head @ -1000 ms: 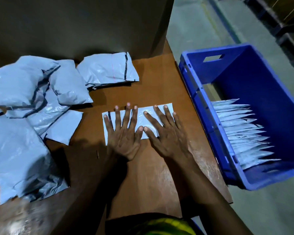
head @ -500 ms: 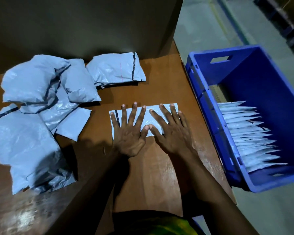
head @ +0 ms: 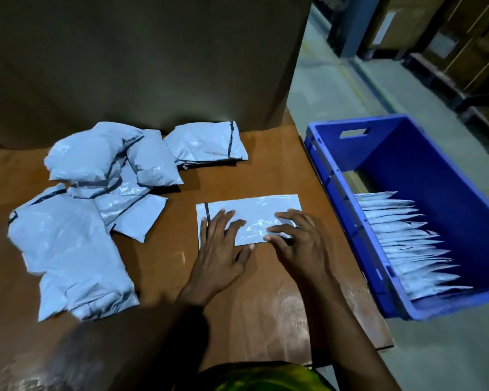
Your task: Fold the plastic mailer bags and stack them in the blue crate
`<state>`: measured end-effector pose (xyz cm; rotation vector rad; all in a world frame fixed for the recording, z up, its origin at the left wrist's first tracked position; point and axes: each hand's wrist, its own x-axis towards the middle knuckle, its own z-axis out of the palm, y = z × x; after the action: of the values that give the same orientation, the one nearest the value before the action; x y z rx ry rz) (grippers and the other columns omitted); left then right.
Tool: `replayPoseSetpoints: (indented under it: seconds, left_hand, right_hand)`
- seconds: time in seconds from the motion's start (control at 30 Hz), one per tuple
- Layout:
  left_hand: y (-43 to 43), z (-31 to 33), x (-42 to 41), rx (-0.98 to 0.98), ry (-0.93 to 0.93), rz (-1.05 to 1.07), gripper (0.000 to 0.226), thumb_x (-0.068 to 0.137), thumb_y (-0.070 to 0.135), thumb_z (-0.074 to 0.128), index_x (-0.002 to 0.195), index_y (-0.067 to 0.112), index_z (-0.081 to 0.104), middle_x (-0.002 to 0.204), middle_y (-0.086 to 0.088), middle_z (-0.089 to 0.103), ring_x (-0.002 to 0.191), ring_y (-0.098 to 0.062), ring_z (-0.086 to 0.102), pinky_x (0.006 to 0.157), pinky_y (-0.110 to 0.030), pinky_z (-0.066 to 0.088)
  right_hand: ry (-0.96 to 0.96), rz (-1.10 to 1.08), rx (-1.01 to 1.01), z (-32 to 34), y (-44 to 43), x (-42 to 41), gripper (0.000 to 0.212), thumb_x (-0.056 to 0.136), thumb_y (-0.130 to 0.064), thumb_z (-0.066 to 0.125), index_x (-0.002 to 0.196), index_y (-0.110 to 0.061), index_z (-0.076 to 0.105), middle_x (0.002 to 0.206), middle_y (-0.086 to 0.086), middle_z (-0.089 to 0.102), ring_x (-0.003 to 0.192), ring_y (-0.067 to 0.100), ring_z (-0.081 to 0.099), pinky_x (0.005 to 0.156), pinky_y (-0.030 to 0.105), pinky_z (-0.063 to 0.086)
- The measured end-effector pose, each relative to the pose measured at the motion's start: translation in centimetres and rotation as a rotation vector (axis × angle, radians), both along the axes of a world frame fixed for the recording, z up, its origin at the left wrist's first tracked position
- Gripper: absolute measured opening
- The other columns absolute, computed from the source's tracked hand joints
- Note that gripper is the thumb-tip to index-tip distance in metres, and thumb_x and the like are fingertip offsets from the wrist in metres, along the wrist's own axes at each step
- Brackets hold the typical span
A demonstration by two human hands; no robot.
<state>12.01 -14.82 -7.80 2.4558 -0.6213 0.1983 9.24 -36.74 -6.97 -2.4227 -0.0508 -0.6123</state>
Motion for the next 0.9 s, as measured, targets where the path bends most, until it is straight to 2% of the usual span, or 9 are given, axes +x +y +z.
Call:
replayPoseSetpoints:
  seconds: [0.1, 0.33, 0.47, 0.57, 0.7, 0.8, 0.9]
  left_hand:
    - [0.3, -0.4, -0.2, -0.065, -0.017, 0.020, 0.039, 0.097, 0.043, 0.061, 0.129, 0.021, 0.062, 0.147, -0.004, 0.049, 0.149, -0.024, 0.035, 0.122, -0.061, 0.023]
    - [0.0, -0.9, -0.3, -0.083, -0.082, 0.081, 0.028, 0.097, 0.041, 0.061, 0.114, 0.021, 0.068, 0.132, -0.004, 0.060, 0.134, -0.024, 0.051, 0.118, -0.060, 0.031]
    - [0.1, -0.8, 0.1, -0.083, -0.129, 0.090, 0.012, 0.097, 0.027, 0.062, 0.095, 0.019, 0.070, 0.121, -0.005, 0.065, 0.127, -0.024, 0.057, 0.113, -0.062, 0.036]
    - [0.0, -0.7, 0.1, -0.040, -0.159, 0.086, 0.014, 0.098, 0.026, 0.059, 0.095, 0.016, 0.069, 0.120, -0.006, 0.066, 0.125, -0.028, 0.059, 0.115, -0.062, 0.035]
    - [0.1, -0.6, 0.1, -0.056, -0.186, 0.031, 0.017, 0.099, 0.035, 0.067, 0.105, 0.018, 0.069, 0.123, -0.003, 0.065, 0.128, -0.025, 0.056, 0.116, -0.057, 0.033]
    - [-0.1, -0.4, -0.2, -0.060, -0.235, 0.043, 0.014, 0.094, 0.017, 0.073, 0.108, 0.018, 0.070, 0.121, -0.003, 0.067, 0.124, -0.027, 0.060, 0.110, -0.054, 0.038]
    - [-1.1, 1.0, 0.1, -0.113, -0.267, 0.077, 0.017, 0.091, 0.006, 0.068, 0.104, 0.016, 0.071, 0.113, -0.002, 0.070, 0.117, -0.027, 0.062, 0.100, -0.049, 0.042]
  right_hand:
    - [-0.018, -0.012, -0.042, 0.1, 0.2, -0.4, 0.014, 0.089, -0.042, 0.080, 0.089, -0.028, 0.083, 0.119, -0.010, 0.074, 0.124, 0.016, 0.060, 0.098, 0.044, 0.048]
    - [0.045, -0.060, -0.046, 0.6, 0.2, -0.9, 0.018, 0.083, -0.051, 0.083, 0.091, -0.035, 0.082, 0.124, -0.020, 0.070, 0.129, 0.009, 0.055, 0.105, 0.045, 0.040]
    - [0.057, -0.016, 0.017, 0.7, 0.4, -0.8, 0.019, 0.086, -0.048, 0.081, 0.096, -0.032, 0.083, 0.127, -0.018, 0.069, 0.130, 0.009, 0.052, 0.099, 0.046, 0.048]
    - [0.046, -0.046, 0.000, 0.7, 0.7, -1.1, 0.012, 0.091, -0.040, 0.081, 0.092, -0.028, 0.083, 0.123, -0.015, 0.071, 0.126, 0.010, 0.055, 0.092, 0.046, 0.051]
    - [-0.079, -0.082, -0.062, 1.1, 0.8, -1.2, 0.009, 0.094, -0.033, 0.080, 0.095, -0.023, 0.080, 0.120, -0.010, 0.073, 0.121, 0.014, 0.060, 0.094, 0.043, 0.049]
    - [-0.126, -0.091, 0.002, 1.3, 0.8, -1.3, 0.009, 0.095, -0.018, 0.079, 0.103, -0.015, 0.079, 0.120, -0.003, 0.073, 0.120, 0.016, 0.060, 0.095, 0.038, 0.052]
    - [-0.151, -0.054, 0.050, 1.8, 0.7, -1.4, 0.013, 0.094, -0.015, 0.080, 0.107, -0.012, 0.077, 0.120, -0.001, 0.072, 0.122, 0.017, 0.061, 0.100, 0.036, 0.050]
